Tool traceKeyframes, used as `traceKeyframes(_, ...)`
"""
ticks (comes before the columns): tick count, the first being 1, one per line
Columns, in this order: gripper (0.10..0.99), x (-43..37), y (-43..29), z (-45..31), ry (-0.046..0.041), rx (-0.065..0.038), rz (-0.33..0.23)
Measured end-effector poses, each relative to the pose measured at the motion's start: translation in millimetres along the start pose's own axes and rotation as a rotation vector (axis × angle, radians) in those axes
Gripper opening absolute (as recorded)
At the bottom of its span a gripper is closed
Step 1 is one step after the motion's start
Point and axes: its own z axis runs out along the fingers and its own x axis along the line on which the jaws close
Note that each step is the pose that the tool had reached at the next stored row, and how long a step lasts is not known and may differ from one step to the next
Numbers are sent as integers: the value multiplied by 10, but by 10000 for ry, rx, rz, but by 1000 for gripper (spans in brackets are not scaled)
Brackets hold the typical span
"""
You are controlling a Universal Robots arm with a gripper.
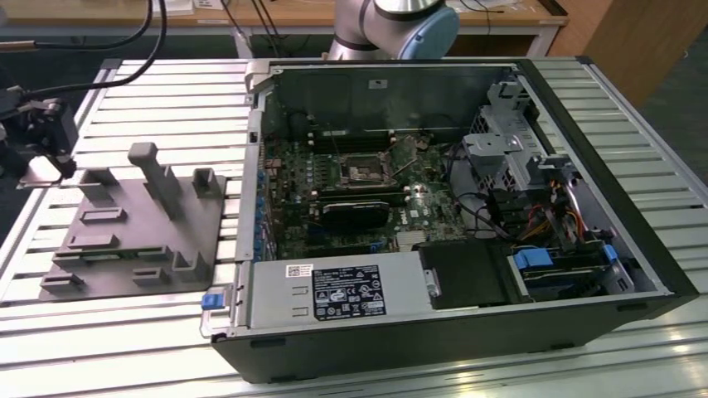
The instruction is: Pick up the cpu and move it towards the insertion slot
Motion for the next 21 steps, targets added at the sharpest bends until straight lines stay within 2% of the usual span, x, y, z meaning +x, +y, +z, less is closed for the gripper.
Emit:
traceKeyframes(13, 545, -1, 14, -245, 0, 4, 0)
traceKeyframes(21, 545, -2, 20, -333, 0, 5, 0)
